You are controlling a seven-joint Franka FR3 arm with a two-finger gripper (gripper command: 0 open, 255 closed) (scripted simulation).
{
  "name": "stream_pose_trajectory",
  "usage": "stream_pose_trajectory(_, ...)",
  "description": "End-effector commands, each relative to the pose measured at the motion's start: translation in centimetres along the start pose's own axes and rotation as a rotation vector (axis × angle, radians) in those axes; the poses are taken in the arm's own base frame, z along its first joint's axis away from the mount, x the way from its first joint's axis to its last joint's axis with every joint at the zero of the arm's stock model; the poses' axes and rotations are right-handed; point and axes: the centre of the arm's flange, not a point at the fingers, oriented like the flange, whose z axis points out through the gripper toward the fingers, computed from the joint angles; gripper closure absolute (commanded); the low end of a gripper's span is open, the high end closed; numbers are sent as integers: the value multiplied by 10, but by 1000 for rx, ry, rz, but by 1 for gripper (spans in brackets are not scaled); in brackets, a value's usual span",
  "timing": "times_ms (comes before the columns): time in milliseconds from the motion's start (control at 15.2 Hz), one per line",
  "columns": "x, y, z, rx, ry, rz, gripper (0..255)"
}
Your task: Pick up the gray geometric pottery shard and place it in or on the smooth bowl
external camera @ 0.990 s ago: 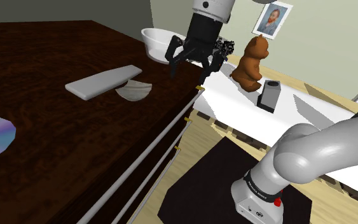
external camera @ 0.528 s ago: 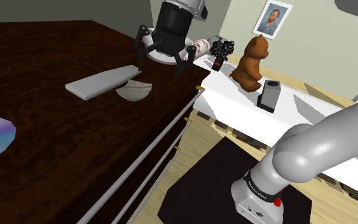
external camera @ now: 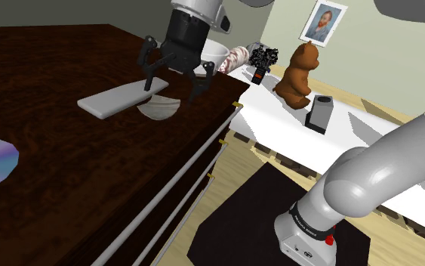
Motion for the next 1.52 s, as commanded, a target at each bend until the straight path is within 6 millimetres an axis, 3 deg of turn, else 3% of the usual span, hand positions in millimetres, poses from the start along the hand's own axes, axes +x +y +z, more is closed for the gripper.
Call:
stream_pose_trajectory(0, -1, -1, 14, 1, 0, 0, 0)
stream_pose_trajectory(528, -1, -1, 14, 0, 0, 0, 0)
stream_pose_trajectory(594, -1, -1, 14, 0, 0, 0, 255)
stream_pose_trajectory(1188, -1, -1, 14, 1, 0, 0, 255)
stream_pose_trajectory(1452, -7, -4, -6, 1, 0, 0, 255)
